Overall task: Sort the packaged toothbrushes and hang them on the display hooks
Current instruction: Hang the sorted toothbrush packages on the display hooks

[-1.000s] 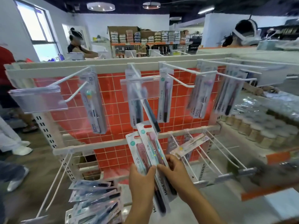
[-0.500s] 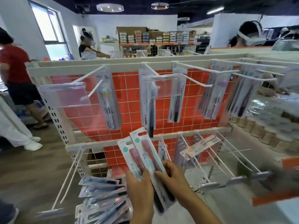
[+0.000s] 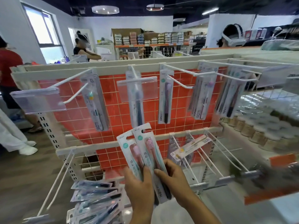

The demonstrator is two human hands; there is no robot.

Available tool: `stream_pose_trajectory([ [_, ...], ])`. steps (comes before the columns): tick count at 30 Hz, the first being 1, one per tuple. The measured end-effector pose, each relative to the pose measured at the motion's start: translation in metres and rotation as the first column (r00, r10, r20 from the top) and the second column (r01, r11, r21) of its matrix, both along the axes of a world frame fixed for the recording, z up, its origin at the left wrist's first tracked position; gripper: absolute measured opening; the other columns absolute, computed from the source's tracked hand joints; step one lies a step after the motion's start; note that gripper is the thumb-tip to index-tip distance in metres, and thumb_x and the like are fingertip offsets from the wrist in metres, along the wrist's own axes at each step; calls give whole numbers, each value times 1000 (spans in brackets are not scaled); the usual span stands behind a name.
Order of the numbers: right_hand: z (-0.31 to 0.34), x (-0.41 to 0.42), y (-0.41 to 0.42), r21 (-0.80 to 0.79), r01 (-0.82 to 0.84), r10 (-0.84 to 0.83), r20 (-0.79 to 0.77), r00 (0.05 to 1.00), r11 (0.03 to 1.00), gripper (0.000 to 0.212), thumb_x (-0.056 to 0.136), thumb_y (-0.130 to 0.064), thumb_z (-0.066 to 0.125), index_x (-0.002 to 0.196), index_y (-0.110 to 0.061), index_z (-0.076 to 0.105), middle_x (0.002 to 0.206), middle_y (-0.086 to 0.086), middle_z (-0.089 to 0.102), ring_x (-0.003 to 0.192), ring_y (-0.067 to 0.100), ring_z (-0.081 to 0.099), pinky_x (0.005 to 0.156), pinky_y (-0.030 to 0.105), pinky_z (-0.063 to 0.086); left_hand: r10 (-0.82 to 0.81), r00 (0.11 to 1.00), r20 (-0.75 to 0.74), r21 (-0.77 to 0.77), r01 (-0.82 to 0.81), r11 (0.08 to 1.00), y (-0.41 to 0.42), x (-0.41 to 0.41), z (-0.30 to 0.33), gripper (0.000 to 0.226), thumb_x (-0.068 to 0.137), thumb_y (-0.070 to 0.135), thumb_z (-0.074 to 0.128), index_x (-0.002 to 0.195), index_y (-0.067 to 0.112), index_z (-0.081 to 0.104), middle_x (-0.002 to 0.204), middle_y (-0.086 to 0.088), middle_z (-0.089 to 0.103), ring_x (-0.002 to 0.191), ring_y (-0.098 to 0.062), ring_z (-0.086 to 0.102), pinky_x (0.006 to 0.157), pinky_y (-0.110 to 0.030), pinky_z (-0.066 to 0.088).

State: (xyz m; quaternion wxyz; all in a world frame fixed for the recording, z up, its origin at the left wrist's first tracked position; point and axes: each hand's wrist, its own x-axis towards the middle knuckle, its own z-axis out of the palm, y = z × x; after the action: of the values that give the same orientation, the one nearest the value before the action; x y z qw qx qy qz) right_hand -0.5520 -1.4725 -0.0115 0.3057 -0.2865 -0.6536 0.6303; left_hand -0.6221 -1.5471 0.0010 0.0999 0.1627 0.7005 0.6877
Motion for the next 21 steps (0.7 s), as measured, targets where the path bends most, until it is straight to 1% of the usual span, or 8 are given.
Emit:
stream_pose_trajectory([
  [2, 3, 8, 9, -4, 12, -12, -10, 1000, 1000, 15, 90, -12, 62, 104, -17, 63, 98, 0, 72, 94, 15, 69, 85, 37, 57, -30, 1000, -7, -1, 30, 1000, 10, 8, 0, 28, 87, 17, 67, 109, 18, 51, 101, 2, 63, 87, -14, 63, 71, -32, 55],
  [4, 7, 17, 18, -9, 27, -28, -32, 999, 1000, 18, 91, -12, 60, 106, -21, 64, 101, -4, 72, 96, 12, 68, 84, 32, 56, -51, 999, -16, -2, 51, 999, 20, 16, 1, 30, 84, 17, 69, 109, 21, 53, 101, 3, 65, 89, -15, 64, 80, -40, 56],
  [7, 11, 31, 32, -21, 51, -51, -35, 998, 998, 20, 93, -11, 58, 108, -24, 63, 105, -4, 71, 98, 10, 67, 85, 29, 55, -77, 997, -17, 12, 78, 997, 36, 29, 2, 28, 83, 15, 70, 105, 25, 54, 98, 8, 65, 90, -13, 64, 84, -42, 56],
  [10, 12, 46, 47, -28, 71, -72, -41, 997, 997, 21, 93, -10, 58, 108, -23, 64, 103, -4, 72, 98, 11, 68, 87, 32, 55, -107, 994, 4, 2, 107, 994, 52, 41, 1, 24, 83, 16, 71, 98, 27, 55, 97, 5, 66, 90, -17, 65, 83, -45, 56],
  [13, 13, 61, 60, -25, 102, -104, -49, 993, 994, 21, 92, -10, 58, 107, -23, 65, 100, -8, 72, 95, 9, 68, 82, 27, 56, -143, 989, 23, 16, 143, 990, 67, 53, 2, 22, 84, 17, 70, 98, 25, 56, 97, 5, 65, 91, -18, 64, 83, -43, 55],
  [15, 14, 71, 68, -18, 135, -136, -62, 989, 991, 19, 91, -10, 60, 105, -24, 64, 98, -7, 72, 93, 9, 68, 80, 26, 56, -184, 982, 34, 35, 183, 983, 77, 62, 5, 21, 86, 17, 68, 104, 21, 57, 97, 4, 65, 92, -18, 64, 78, -35, 54],
  [17, 15, 80, 77, -17, 170, -171, -88, 981, 985, 19, 90, -9, 61, 104, -21, 63, 99, -3, 72, 93, 12, 69, 81, 29, 56, -228, 973, 36, 51, 226, 973, 87, 71, 9, 17, 88, 21, 66, 103, 24, 58, 97, 4, 67, 91, -15, 65, 73, -28, 53],
  [21, 18, 97, 97, 4, 221, -219, -111, 969, 975, 18, 88, -8, 63, 102, -19, 63, 97, -2, 72, 91, 13, 69, 80, 30, 56, -299, 953, 44, 79, 295, 952, 107, 84, 13, 6, 92, 27, 59, 94, 32, 59, 95, 8, 69, 91, -11, 66, 81, -34, 54],
])
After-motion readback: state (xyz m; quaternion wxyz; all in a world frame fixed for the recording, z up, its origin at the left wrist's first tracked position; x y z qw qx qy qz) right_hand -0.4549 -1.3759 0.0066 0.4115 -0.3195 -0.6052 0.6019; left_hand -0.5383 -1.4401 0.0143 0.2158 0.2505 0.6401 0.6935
